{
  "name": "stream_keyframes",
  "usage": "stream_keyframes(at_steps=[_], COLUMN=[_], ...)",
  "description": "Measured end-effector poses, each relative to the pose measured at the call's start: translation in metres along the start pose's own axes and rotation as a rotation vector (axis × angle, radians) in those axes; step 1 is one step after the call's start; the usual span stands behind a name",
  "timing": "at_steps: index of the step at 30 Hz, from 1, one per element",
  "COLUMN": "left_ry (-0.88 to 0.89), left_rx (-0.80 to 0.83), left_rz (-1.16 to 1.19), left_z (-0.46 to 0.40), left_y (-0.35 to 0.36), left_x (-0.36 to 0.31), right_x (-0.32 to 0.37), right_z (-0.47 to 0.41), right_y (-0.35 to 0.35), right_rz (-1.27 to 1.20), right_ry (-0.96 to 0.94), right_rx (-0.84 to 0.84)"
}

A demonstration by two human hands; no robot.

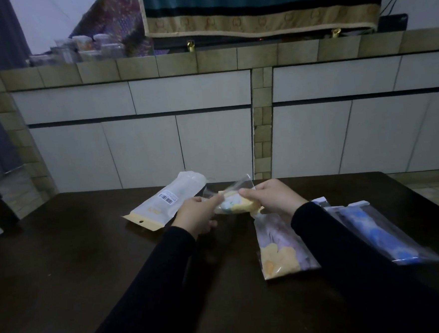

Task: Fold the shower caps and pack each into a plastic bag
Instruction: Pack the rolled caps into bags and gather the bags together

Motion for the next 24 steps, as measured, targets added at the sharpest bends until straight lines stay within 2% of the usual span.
stream_keyframes(at_steps=[3,9,11,16,18,21,24], left_ry=[-0.013,0.197,0.278,0.373,0.364,0.398,0.434], left_rx=[0.019,-0.125,-0.137,-0.1,-0.036,0.09,0.076], left_rz=[0.056,0.329,0.343,0.371,0.374,0.298,0.23], left_z=[0.002,0.005,0.01,0.015,0.015,0.018,0.024], left_y=[0.0,0.003,0.004,0.006,0.006,0.009,0.011], left_x=[-0.003,-0.012,-0.015,-0.019,-0.02,-0.022,-0.026], right_x=[0.002,0.007,0.011,0.012,0.011,0.009,0.009], right_z=[0.0,0.001,0.003,0.003,0.003,0.003,0.002], right_y=[0.001,0.007,0.005,0.005,0.006,0.004,0.005], right_rz=[0.011,-0.018,-0.092,-0.374,-0.39,-0.319,-0.273], right_ry=[-0.037,-0.137,-0.156,0.015,-0.024,-0.14,-0.198], right_rx=[-0.015,-0.173,-0.202,-0.041,-0.005,-0.04,-0.04])
Point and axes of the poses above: each hand's wrist, its own z-axis away from the middle knuckle, its own y-axis out of the palm, x = y × z, the point moved 2 cm from there along -z, towards the middle knuckle, and after that the axes turned 4 degrees about y, right-handed, at the moved point
